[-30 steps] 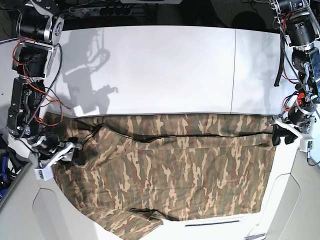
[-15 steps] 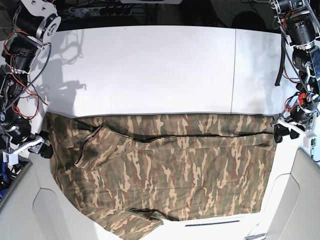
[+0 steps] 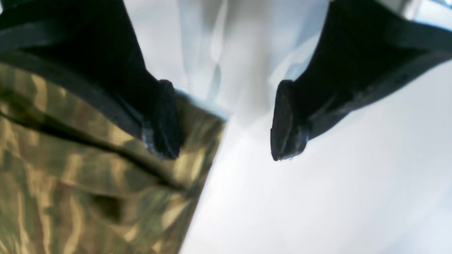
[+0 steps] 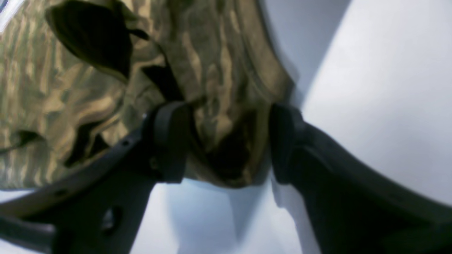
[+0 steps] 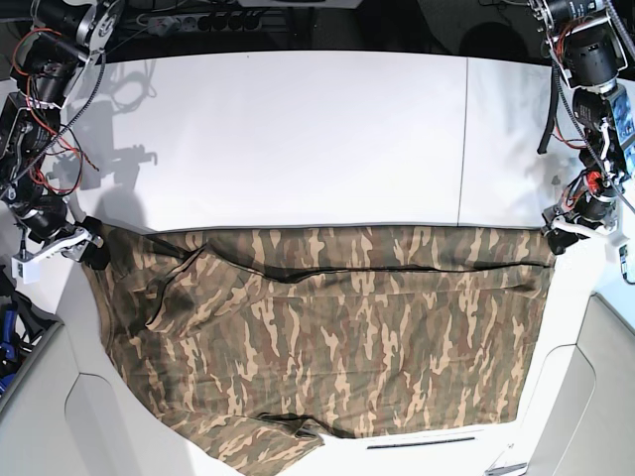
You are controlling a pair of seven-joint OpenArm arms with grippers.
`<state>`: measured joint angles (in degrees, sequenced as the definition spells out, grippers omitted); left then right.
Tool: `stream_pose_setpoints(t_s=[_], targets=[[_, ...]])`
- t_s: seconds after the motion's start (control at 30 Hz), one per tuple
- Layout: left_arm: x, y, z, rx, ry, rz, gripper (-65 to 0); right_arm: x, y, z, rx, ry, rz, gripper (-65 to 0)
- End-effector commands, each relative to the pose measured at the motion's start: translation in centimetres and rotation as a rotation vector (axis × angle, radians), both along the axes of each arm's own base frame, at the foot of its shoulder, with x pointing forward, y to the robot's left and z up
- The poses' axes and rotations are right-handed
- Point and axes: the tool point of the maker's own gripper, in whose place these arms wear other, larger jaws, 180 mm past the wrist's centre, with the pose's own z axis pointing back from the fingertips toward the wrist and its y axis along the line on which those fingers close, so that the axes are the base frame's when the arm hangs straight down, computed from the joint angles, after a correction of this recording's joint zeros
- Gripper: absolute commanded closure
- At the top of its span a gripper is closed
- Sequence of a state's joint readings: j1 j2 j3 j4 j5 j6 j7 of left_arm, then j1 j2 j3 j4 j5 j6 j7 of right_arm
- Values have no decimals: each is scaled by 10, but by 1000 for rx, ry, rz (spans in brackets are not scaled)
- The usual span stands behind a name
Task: Fold the T-shirt properly
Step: 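Drag the held corners outward and lay the shirt flat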
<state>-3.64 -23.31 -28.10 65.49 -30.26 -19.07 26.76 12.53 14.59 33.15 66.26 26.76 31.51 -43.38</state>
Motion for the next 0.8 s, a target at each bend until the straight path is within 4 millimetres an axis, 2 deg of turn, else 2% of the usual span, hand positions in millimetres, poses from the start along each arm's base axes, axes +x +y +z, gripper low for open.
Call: stream_pose_setpoints(t_s=[0.0,0.13,0.33,0.43,0.6,0.77], targets=[[7,13,18,9,-56,23,-434,11,-7,18,-7,-61,-11,-358],[3,10,12,-91,-92,45,-434,12,-4,19,11,-68,-12,-358],[1,-16,-12,-214,-92,35,-434,13,11,14,51,-69,-6,-358],[2,-31,-17,-242,-98,10,-434,14,22,12,76,-72,-3,-358],[4,-42,-22,-249,-83,-17,-434,16,36,10,107,-82,-3,-358],[8,-56,-26,-247,-62,-60,-431,16,33,8,80,-84,-8,-357]])
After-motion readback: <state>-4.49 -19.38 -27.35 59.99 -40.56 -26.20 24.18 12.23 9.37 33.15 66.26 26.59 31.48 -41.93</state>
